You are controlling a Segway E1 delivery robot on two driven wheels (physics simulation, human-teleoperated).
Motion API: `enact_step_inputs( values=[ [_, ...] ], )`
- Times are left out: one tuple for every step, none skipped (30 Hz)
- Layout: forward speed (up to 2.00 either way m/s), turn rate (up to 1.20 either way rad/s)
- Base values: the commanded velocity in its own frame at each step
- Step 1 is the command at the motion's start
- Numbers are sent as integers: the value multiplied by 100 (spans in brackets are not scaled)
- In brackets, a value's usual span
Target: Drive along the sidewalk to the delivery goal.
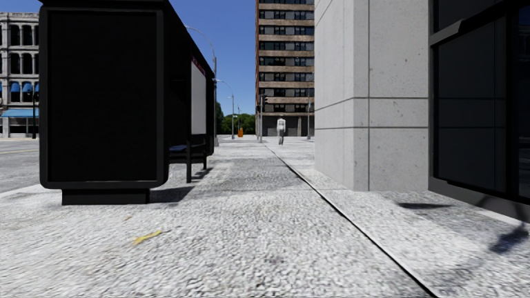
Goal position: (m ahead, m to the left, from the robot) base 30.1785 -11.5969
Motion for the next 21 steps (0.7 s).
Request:
enact_step_inputs(
  values=[
    [200, 0],
    [200, 0],
    [200, 0],
    [200, 0],
    [200, 0],
    [200, 0],
    [200, 0],
    [200, 0],
    [200, 0],
    [200, 0],
    [200, 0],
    [200, 0],
    [200, 0],
    [200, 0],
    [200, 0],
    [200, 0],
    [200, 0],
    [200, 0],
    [200, 0],
    [200, 0],
    [200, 0]
  ],
)
